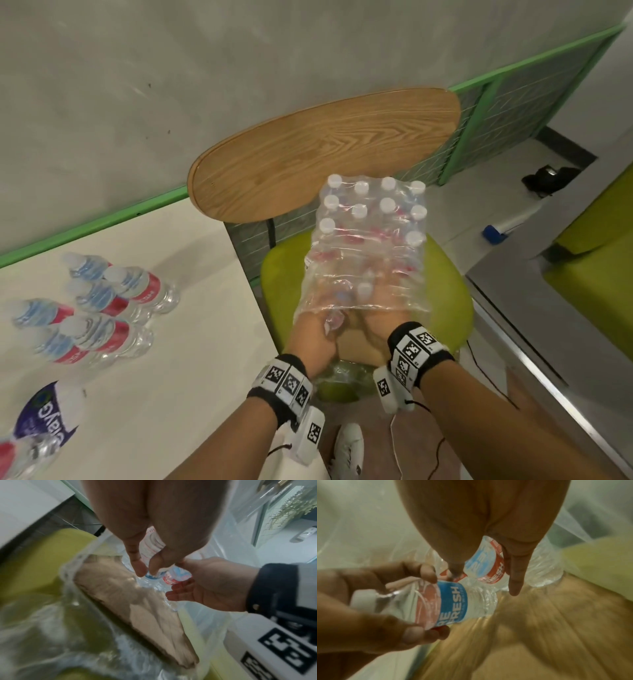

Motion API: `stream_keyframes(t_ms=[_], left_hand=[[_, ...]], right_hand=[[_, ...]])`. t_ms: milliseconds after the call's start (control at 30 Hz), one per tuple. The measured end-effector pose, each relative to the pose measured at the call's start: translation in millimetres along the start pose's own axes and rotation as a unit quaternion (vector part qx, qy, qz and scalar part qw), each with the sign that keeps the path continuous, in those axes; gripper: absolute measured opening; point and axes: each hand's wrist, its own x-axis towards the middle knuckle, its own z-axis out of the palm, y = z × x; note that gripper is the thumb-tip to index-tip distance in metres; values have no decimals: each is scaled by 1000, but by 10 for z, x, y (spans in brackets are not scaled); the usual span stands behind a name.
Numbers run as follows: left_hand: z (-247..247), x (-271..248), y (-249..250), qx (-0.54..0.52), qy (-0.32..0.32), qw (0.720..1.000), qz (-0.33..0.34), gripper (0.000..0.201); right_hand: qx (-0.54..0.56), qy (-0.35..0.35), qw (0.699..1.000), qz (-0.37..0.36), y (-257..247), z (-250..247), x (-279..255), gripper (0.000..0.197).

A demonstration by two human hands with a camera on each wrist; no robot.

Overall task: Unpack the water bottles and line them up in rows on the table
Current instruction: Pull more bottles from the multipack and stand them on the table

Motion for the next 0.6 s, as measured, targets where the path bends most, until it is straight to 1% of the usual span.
stream_keyframes(t_ms=[33,67,100,133,167,233,267,333,367,433,500,533,600], left_hand=[[-31,-80,-27,-23,3,1000,16,47],[-52,-162,-86,-45,-2,998,37,48],[-95,-261,-131,-65,-6,996,66,48],[-135,-359,-193,-82,-10,992,91,47],[-199,-459,-239,-94,-15,990,103,46],[-338,-666,-354,-121,-14,987,105,44],[-408,-773,-413,-143,-10,984,105,44],[-554,-992,-526,-208,2,975,80,47],[-636,-1108,-574,-250,9,967,53,51],[-799,-1321,-690,-332,27,943,-9,57],[-971,-1521,-845,-386,68,919,-34,55],[-1062,-1611,-935,-394,93,913,-41,51],[-1250,-1769,-1128,-383,142,911,-61,45]], right_hand=[[10,24,1000,10,0,53,-28,9],[19,35,999,22,-4,84,-78,5],[16,46,998,27,5,112,-113,16],[-6,45,999,18,29,125,-159,22],[-32,46,998,0,73,135,-190,23],[-67,39,996,-38,126,156,-322,10],[-70,41,995,-65,160,166,-386,13],[-54,45,992,-107,219,217,-544,36],[-43,44,991,-118,228,223,-653,40],[-21,57,985,-163,219,218,-859,43],[9,55,977,-203,143,209,-1072,41],[17,43,975,-215,79,203,-1171,38],[12,23,974,-224,-48,234,-1297,35]])
